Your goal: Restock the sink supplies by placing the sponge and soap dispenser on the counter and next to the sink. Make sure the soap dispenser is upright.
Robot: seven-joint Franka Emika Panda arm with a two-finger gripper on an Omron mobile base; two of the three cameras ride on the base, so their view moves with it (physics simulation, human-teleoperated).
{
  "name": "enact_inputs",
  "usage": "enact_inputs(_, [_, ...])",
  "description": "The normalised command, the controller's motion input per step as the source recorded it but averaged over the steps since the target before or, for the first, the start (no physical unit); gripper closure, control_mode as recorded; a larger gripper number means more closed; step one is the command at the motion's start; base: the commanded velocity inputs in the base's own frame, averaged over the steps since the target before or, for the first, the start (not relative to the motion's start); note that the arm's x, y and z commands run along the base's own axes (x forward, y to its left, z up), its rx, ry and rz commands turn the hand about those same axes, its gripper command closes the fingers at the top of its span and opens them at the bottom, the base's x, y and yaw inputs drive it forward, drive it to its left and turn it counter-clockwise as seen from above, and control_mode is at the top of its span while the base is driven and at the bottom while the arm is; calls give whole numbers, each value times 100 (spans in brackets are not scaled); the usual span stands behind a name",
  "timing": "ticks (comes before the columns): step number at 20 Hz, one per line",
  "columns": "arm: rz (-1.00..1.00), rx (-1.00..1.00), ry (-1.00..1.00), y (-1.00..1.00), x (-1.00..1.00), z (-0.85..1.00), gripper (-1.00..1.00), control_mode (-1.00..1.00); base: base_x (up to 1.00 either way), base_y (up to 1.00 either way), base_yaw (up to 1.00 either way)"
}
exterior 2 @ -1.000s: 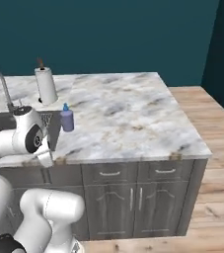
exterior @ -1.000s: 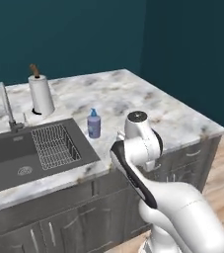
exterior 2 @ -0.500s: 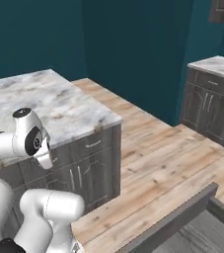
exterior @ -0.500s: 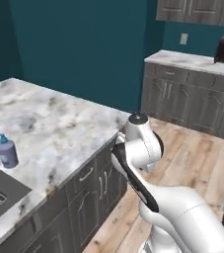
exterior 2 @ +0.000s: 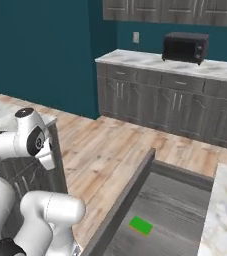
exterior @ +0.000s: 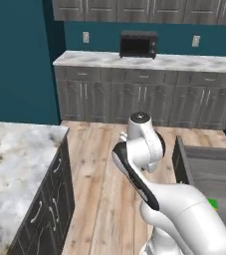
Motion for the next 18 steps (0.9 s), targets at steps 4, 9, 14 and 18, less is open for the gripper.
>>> enact_inputs(4, [0, 0, 0, 0, 0, 0, -100, 100, -60, 2, -56])
enact_inputs(9, [0, 0, 0, 0, 0, 0, -100, 100, -41, 0, -55])
enact_inputs(14, [0, 0, 0, 0, 0, 0, -100, 100, -45, -14, -36])
enact_inputs(18, [0, 0, 0, 0, 0, 0, -100, 100, -25, -7, -27])
